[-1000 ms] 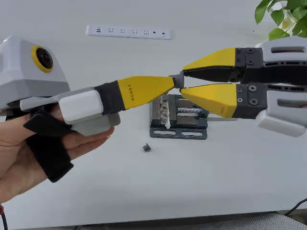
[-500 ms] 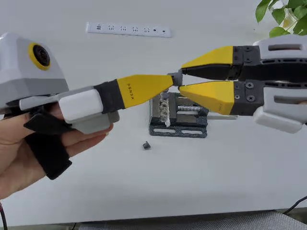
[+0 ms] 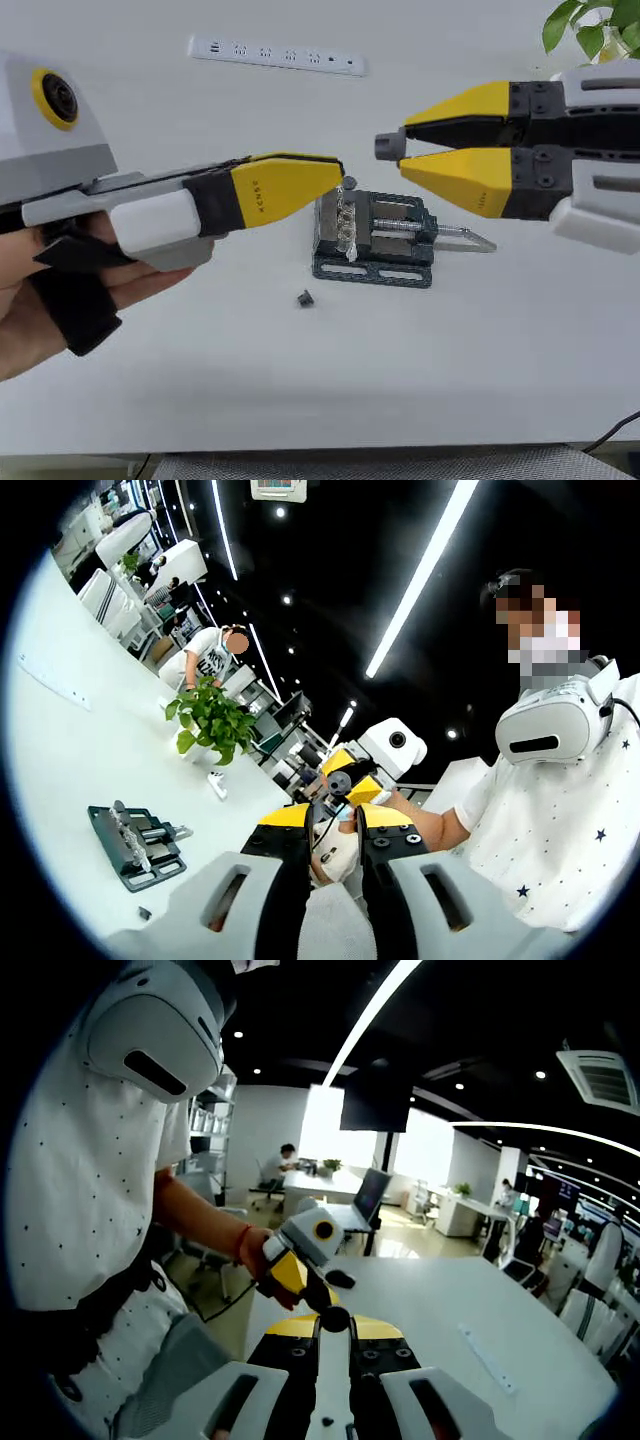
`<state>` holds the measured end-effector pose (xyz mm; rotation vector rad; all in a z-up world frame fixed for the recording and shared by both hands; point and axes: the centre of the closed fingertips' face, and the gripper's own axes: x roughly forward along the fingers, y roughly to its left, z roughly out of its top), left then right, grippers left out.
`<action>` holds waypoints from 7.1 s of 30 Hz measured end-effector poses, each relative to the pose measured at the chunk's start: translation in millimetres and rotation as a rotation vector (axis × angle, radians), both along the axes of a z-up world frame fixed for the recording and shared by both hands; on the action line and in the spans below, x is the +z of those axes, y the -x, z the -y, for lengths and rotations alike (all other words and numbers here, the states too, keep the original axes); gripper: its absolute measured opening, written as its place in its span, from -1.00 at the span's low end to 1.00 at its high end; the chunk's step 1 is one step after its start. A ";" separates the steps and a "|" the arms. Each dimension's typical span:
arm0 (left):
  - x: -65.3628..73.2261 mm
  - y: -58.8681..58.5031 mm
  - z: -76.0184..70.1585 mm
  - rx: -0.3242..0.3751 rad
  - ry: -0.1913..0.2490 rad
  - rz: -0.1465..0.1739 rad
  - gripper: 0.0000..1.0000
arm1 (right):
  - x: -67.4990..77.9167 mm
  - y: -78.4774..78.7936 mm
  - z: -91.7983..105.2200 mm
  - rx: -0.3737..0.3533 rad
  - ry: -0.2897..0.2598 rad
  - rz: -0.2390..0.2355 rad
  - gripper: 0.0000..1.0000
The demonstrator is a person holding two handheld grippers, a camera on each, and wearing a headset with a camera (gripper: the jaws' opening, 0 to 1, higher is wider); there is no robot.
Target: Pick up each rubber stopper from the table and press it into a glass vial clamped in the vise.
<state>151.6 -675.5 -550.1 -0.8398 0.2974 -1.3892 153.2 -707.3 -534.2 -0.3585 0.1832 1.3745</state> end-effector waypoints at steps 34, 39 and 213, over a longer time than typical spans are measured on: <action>-139.7 -15.5 -10.2 0.110 -0.706 0.478 0.94 | -145.8 -107.3 10.6 -0.038 0.629 -0.226 -0.89; -157.2 -16.0 -9.6 0.090 -0.757 0.506 0.98 | -171.6 -113.5 15.1 -0.034 0.708 -0.259 -0.89; -179.7 -10.9 2.5 0.071 -0.683 0.409 0.94 | -238.7 -124.4 27.4 -0.136 0.919 -0.305 -0.84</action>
